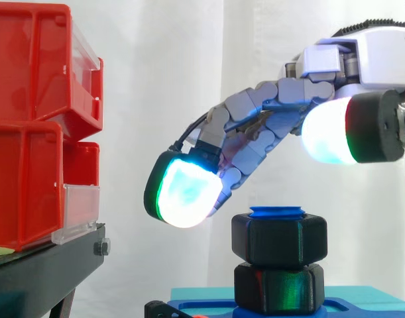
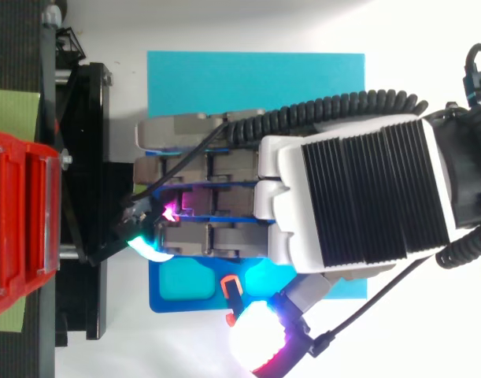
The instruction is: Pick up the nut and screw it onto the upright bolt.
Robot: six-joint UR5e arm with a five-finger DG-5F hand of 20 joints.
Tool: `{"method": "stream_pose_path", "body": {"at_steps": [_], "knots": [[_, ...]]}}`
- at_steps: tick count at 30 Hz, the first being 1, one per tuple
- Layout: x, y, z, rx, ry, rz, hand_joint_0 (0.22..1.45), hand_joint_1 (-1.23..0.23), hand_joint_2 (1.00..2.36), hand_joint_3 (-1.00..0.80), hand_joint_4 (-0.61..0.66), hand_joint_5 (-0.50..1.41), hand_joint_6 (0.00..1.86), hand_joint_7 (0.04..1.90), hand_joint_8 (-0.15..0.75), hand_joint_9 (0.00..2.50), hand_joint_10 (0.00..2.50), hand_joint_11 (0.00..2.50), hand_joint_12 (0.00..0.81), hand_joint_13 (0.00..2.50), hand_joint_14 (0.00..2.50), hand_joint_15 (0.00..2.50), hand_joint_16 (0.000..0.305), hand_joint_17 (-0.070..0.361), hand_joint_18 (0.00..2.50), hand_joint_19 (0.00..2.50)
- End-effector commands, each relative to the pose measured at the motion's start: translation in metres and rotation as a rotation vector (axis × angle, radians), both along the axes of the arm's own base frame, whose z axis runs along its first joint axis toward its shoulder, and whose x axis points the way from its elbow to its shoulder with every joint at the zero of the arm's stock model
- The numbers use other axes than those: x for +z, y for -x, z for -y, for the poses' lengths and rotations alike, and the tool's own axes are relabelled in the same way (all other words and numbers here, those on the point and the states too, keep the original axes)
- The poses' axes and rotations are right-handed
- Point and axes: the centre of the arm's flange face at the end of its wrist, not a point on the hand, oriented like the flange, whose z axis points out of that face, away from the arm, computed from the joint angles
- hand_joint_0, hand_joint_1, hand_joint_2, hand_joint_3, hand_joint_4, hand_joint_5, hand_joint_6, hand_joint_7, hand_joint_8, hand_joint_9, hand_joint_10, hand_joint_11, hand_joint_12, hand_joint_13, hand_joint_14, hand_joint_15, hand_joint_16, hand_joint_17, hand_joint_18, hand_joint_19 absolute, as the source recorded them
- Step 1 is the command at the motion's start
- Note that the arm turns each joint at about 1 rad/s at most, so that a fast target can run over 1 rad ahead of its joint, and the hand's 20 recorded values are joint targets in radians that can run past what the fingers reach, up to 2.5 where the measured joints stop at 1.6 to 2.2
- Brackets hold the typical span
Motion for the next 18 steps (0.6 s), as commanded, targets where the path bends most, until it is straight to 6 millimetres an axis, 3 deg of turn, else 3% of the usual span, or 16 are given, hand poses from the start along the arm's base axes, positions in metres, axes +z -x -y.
{"method": "stream_pose_path", "body": {"at_steps": [1, 18], "knots": [[-0.0011, 0.0011, -0.0017, 0.005, 0.003, -0.009, 0.51, -0.15, 1.00, -0.50, 0.18, -0.15, 0.50, 0.65, 0.211, 0.55, 0.00, 0.00, 0.277, 0.38, 0.00, 0.00, 0.028, 0.064, 0.02, 0.00], [-0.0039, 0.0049, 0.0082, -0.001, 0.010, -0.039, 0.52, -0.15, 1.00, -0.50, 0.20, -0.14, 0.50, 0.76, 0.227, 0.54, 0.00, 0.00, 0.284, 0.37, 0.00, 0.00, 0.029, 0.066, 0.00, 0.00]]}}
